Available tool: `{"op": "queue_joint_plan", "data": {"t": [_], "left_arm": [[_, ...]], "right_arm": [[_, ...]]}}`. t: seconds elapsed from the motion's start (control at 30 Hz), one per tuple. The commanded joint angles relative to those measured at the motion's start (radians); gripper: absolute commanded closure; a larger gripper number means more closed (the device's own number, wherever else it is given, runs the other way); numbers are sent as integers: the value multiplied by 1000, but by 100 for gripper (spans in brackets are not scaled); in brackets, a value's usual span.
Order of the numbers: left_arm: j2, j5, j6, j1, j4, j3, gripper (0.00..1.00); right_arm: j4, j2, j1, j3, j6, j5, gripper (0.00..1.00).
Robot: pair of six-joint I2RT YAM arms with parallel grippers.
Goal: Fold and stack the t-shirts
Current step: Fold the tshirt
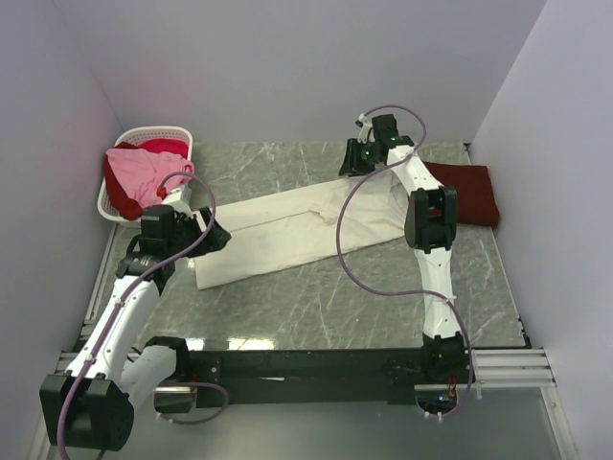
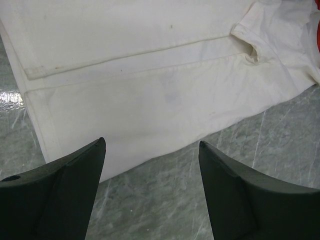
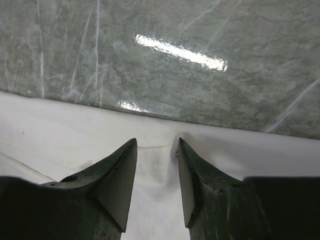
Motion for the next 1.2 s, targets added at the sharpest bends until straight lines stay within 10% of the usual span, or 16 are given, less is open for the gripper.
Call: {"op": "queue_joint_plan", "data": {"t": [0.0, 0.23, 0.63, 1.17], "left_arm": [[-3, 15, 20, -1, 30, -5, 20], [-1, 15, 20, -1, 29, -3, 20], [-3, 15, 19, -3, 29, -5, 20], [-4, 18, 20, -4, 30, -3, 20]], "right_arm": [[18, -28, 1, 33, 35, 50, 54], [-34, -16, 2, 67, 23, 108, 58], [-86, -37, -1, 32, -47, 122, 100], [-177, -85, -44, -37, -112, 142, 100]]}}
